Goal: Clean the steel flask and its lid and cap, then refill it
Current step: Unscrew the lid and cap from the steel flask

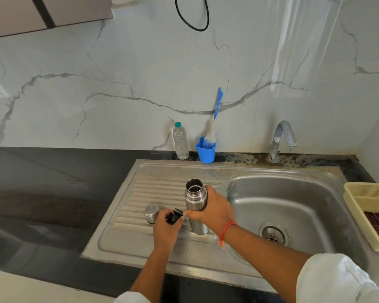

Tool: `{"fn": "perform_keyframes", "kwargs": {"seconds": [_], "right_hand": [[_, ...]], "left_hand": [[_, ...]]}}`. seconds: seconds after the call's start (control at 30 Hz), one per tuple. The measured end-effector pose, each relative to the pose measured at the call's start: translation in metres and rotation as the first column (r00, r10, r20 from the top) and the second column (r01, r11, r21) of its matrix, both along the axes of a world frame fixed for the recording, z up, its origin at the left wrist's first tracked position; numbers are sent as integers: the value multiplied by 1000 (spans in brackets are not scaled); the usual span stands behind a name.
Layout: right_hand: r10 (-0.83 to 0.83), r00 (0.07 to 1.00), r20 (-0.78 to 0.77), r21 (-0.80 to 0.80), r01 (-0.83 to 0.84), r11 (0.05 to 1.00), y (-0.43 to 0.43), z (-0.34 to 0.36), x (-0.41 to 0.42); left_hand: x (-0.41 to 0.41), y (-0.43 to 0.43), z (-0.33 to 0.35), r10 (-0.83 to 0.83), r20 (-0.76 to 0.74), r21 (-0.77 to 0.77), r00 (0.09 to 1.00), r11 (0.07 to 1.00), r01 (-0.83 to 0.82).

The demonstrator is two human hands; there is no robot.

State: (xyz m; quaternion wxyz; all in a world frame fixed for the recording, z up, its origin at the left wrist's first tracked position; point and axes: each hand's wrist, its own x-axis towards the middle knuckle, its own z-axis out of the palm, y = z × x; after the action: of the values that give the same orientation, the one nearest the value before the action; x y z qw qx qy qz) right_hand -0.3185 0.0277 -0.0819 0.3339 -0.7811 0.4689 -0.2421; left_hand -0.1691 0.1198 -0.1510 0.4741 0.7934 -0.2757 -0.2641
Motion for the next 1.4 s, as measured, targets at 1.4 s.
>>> {"fn": "perform_keyframes", "kwargs": {"seconds": [1.4], "right_hand": [[-55,970,238,63,41,997,0,23,-39]], "left_hand": [[-38,7,23,-251,224,-72,942,960,272]]}}
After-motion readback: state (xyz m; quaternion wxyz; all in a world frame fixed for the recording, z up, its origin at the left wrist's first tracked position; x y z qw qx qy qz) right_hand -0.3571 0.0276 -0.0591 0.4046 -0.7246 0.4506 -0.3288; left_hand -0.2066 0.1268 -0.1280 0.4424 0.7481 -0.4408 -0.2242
